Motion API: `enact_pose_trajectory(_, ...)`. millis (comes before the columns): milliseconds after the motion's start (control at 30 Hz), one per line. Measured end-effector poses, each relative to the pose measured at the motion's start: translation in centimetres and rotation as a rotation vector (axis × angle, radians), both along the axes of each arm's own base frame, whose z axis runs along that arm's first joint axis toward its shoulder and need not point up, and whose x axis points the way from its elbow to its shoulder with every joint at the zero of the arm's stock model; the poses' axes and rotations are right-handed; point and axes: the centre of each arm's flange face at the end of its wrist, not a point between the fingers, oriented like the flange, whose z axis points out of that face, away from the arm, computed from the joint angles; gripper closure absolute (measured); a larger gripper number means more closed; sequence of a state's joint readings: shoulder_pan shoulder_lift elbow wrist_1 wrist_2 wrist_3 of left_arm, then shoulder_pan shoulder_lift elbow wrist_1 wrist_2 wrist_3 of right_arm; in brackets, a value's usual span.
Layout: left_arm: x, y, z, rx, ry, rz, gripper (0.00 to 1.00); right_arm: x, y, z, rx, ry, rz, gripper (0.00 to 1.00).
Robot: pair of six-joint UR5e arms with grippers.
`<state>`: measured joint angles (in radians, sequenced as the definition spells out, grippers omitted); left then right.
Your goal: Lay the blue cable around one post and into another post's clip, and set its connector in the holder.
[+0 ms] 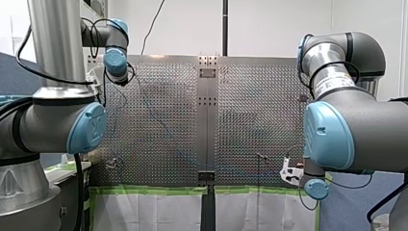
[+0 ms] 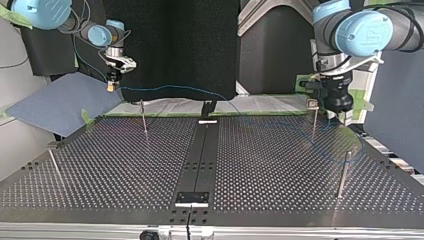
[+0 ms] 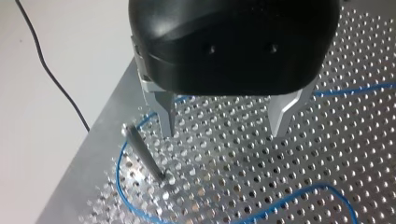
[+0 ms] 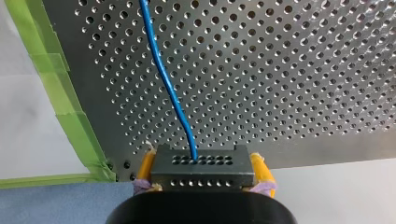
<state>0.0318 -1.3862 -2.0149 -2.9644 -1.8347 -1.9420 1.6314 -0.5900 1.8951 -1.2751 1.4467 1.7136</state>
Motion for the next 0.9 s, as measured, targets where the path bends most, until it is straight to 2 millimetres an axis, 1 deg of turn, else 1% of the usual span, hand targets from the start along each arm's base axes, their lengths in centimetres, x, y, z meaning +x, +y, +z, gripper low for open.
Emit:
enact_pose_trajectory(167, 1.1, 0.6, -1.1, -0.018, 0.009, 0.0, 0.01, 0.0, 0.0, 0.0, -0.001, 0.002, 0.0, 1.0)
enact_pose_trajectory(400, 1.9, 1.6, -0.1, -0.048, -0.033, 0.007, 0.01, 0.0, 0.0, 0.0, -0.002, 0.005, 0.001, 1.0)
enact_pose_trajectory(667, 2.6, 2.6, 0.0, -0.106, -0.068, 0.007, 0.01, 0.2, 0.0, 0.0, -0.003, 0.012, 0.005, 1.0)
enact_pose_trajectory(800, 3.5, 3.0, -0.2, -0.143, -0.097, -0.011, 0.01, 0.3, 0.0, 0.0, -0.004, 0.017, 0.007, 1.0)
enact_pose_trajectory(900, 4.1, 3.3, 0.1, -0.171, -0.135, -0.033, 0.01, 0.4, 0.1, 0.0, -0.004, 0.019, 0.008, 1.0)
